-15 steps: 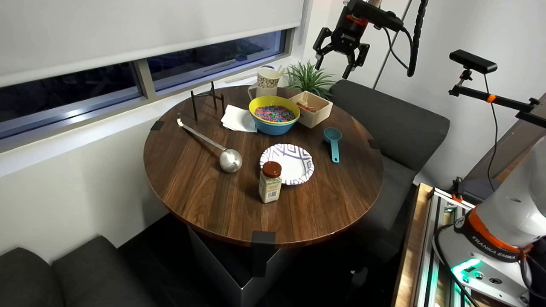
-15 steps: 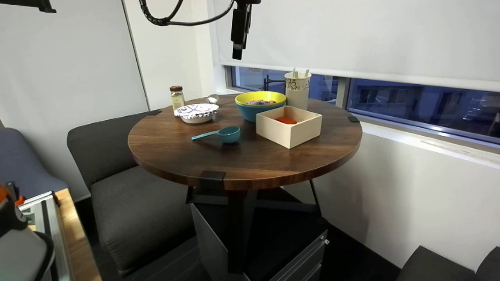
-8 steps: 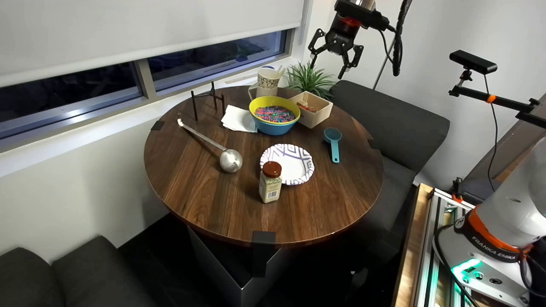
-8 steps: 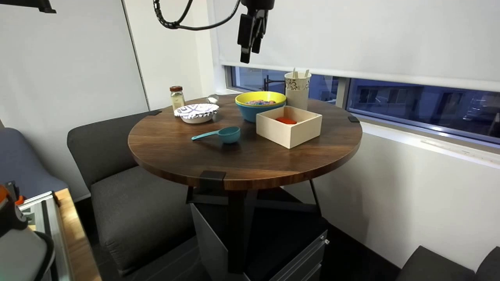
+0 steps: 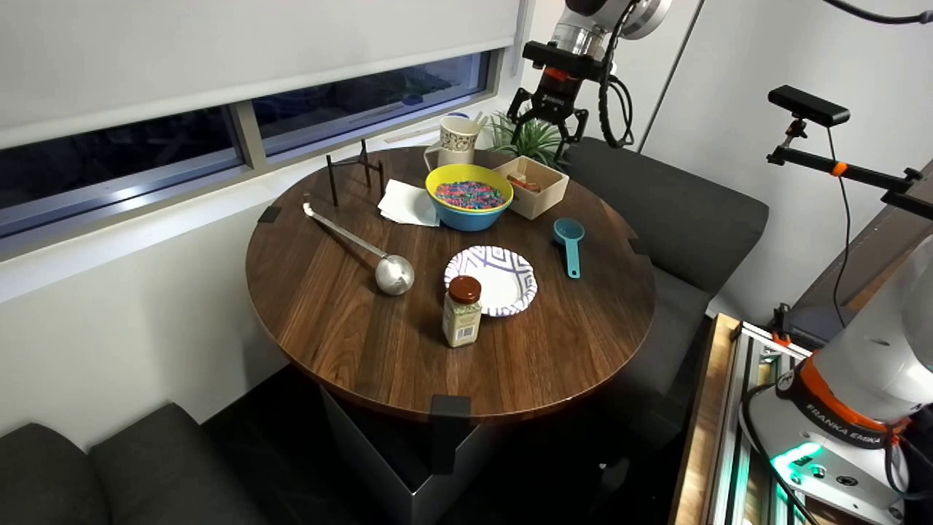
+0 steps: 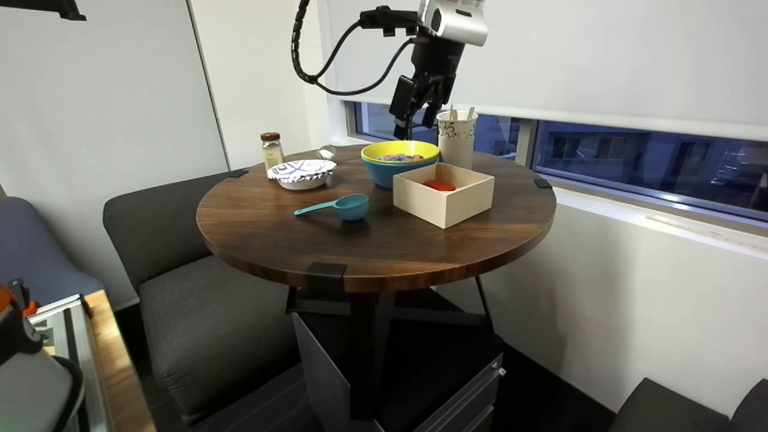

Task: Pick up the red block from the wooden bowl and put it in the yellow bowl

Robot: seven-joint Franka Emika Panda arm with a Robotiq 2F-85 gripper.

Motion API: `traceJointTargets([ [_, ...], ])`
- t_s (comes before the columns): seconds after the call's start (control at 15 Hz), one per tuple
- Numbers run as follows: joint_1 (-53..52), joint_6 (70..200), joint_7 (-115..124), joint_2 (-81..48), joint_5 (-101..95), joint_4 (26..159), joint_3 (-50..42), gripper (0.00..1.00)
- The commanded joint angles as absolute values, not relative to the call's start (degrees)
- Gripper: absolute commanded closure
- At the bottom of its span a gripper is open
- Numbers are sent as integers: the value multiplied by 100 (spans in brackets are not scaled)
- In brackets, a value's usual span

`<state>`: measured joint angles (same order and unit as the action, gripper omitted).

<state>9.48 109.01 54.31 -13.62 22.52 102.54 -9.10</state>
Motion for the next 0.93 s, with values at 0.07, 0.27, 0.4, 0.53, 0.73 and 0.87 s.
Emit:
traceJointTargets([
  [0.07, 1236, 10754, 5578, -2039, 2928, 9637, -1016, 0],
  [0.27, 1392, 10737, 5538, -2287, 3119, 9475, -1038, 0],
  [0.4, 1475, 10718, 5514, -2425, 3227, 9408, -1027, 0],
  [0.53, 1517, 10732, 5562, -2567, 3287, 9331, -1022, 0],
  [0.73, 1535, 10692, 5570, -2688, 3283, 9294, -1017, 0],
  [0.87, 1533, 10706, 5564, -2754, 3295, 9281, -1005, 7],
])
